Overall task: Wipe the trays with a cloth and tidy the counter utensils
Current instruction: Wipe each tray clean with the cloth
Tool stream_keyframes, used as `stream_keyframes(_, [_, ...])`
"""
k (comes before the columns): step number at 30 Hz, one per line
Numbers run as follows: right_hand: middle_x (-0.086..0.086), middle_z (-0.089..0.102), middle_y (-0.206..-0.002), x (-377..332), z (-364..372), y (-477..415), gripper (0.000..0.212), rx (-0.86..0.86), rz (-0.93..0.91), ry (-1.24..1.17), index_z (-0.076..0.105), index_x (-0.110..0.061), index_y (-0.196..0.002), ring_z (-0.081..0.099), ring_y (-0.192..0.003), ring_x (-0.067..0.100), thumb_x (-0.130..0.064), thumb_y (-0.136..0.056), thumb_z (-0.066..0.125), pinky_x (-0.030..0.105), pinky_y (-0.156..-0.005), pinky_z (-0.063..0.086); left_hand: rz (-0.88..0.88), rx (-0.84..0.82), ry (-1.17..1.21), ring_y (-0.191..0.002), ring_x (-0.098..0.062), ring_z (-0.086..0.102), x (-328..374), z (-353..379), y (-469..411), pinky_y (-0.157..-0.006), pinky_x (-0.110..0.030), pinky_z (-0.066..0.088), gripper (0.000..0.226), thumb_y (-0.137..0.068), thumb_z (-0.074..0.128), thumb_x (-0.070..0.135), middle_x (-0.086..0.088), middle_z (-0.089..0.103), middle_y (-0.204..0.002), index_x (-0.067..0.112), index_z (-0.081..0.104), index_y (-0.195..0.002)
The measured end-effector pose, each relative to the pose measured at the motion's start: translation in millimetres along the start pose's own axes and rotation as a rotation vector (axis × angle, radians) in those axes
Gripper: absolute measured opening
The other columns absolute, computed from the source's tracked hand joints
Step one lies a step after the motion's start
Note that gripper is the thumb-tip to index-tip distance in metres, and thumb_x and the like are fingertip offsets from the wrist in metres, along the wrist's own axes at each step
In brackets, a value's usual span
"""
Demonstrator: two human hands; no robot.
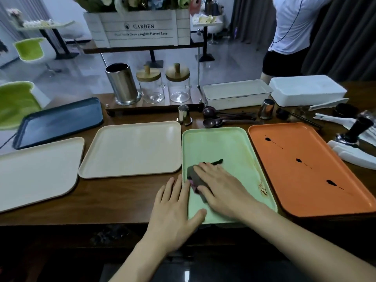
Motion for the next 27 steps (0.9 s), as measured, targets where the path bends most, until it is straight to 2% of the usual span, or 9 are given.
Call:
stream_keyframes(2, [-0.003, 0.025, -0.163, 2.2, -1.3, -13.7, 0.055, 0.017, 0.034, 0.026, 0.024, -0.023, -0.156, 0.02, -0.149, 0.016, -0.037, -0.104, 0.035, 0.036, -0.123, 0.008, 0.03, -0.002, -0.019, -0.157, -0.018, -0.013, 1.2, -3.6, -3.0, -0.125, -0.038, -0.007, 0.094, -0.089, 0.025, 0.076, 0.001, -0.004, -0.172, 0.023, 0.004, -0.164])
stream_keyframes(3, [-0.003, 0.025, -0.163, 4.0, -1.4, -26.7, 0.054, 0.035, 0.06, 0.025, 0.024, -0.024, -0.156, 0.019, -0.15, 0.017, -0.036, -0.104, 0.035, 0.038, -0.124, 0.007, 0.04, -0.016, -0.005, -0.156, -0.017, -0.016, 1.0, -4.7, -4.2, -0.125, -0.039, -0.007, 0.095, -0.088, 0.025, 0.075, -0.001, -0.006, -0.172, 0.022, 0.006, -0.164])
stream_keyframes(8, [0.003, 0.047, -0.146, 16.9, 4.5, -111.9, 0.044, 0.13, 0.186, 0.153, 0.042, -0.016, -0.141, 0.038, -0.135, 0.024, -0.035, -0.102, 0.04, 0.04, -0.114, 0.026, 0.077, -0.027, 0.076, -0.153, -0.015, -0.027, 0.1, -6.6, -7.4, -0.122, -0.041, -0.017, 0.093, -0.089, 0.031, 0.069, -0.005, -0.017, -0.17, 0.017, 0.009, -0.163])
stream_keyframes(12, [0.004, 0.047, -0.145, 23.5, 5.5, -144.4, 0.047, 0.175, 0.28, 0.158, 0.039, -0.013, -0.146, 0.04, -0.134, 0.024, -0.034, -0.103, 0.039, 0.039, -0.112, 0.028, 0.104, -0.006, 0.118, -0.154, -0.018, -0.026, -2.4, -1.4, -9.5, -0.122, -0.042, -0.017, 0.094, -0.087, 0.031, 0.068, -0.007, -0.016, -0.17, 0.015, 0.013, -0.162])
stream_keyframes(14, [0.004, 0.048, -0.146, 22.9, 5.8, -146.4, 0.048, 0.198, 0.321, 0.155, 0.039, -0.013, -0.148, 0.04, -0.135, 0.024, -0.034, -0.104, 0.039, 0.039, -0.112, 0.029, 0.105, 0.013, 0.128, -0.157, -0.023, -0.014, -2.3, 3.4, -10.4, -0.121, -0.043, -0.01, 0.093, -0.086, 0.037, 0.067, -0.012, -0.002, -0.171, 0.011, 0.027, -0.16])
stream_keyframes(16, [0.004, 0.049, -0.145, 19.7, 5.6, -145.3, 0.048, 0.202, 0.354, 0.155, 0.04, -0.014, -0.147, 0.041, -0.134, 0.024, -0.034, -0.104, 0.04, 0.04, -0.113, 0.028, 0.108, -0.016, 0.087, -0.156, -0.03, 0.012, -4.5, 7.8, -9.7, -0.12, -0.045, 0.003, 0.089, -0.083, 0.047, 0.065, -0.018, 0.024, -0.166, 0.007, 0.046, -0.15])
stream_keyframes(18, [0.002, 0.049, -0.144, 19.3, 0.9, -140.2, 0.047, 0.215, 0.39, 0.155, 0.041, -0.015, -0.146, 0.044, -0.131, 0.024, -0.035, -0.104, 0.041, 0.04, -0.11, 0.032, 0.106, -0.016, 0.036, -0.152, -0.033, 0.028, -5.7, 11.3, -8.9, -0.117, -0.047, 0.011, 0.086, -0.08, 0.052, 0.064, -0.019, 0.038, -0.16, 0.006, 0.055, -0.143])
stream_keyframes(23, [0.004, 0.056, -0.131, 43.8, -12.6, -113.2, 0.04, 0.282, 0.525, 0.14, 0.047, -0.016, -0.136, 0.053, -0.114, 0.027, -0.036, -0.102, 0.045, 0.04, -0.088, 0.044, 0.081, 0.005, 0.052, -0.149, -0.034, 0.035, -6.4, 12.2, -5.6, -0.115, -0.049, 0.015, 0.085, -0.076, 0.055, 0.065, -0.021, 0.042, -0.157, 0.007, 0.06, -0.139])
stream_keyframes(27, [0.006, 0.059, -0.124, 74.6, -23.2, -94.8, 0.033, 0.315, 0.673, 0.121, 0.052, -0.015, -0.126, 0.056, -0.106, 0.031, -0.036, -0.101, 0.046, 0.04, -0.077, 0.043, 0.076, 0.005, 0.063, -0.145, -0.036, 0.042, -5.5, 10.9, -5.0, -0.114, -0.05, 0.019, 0.084, -0.073, 0.055, 0.064, -0.023, 0.047, -0.153, 0.007, 0.063, -0.134])
Point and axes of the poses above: each hand's wrist, its own y-axis away from the middle knuckle, its own z-axis out of the palm, x = y × z, the point moved 3 cm from there along -y, towards the middle knuckle
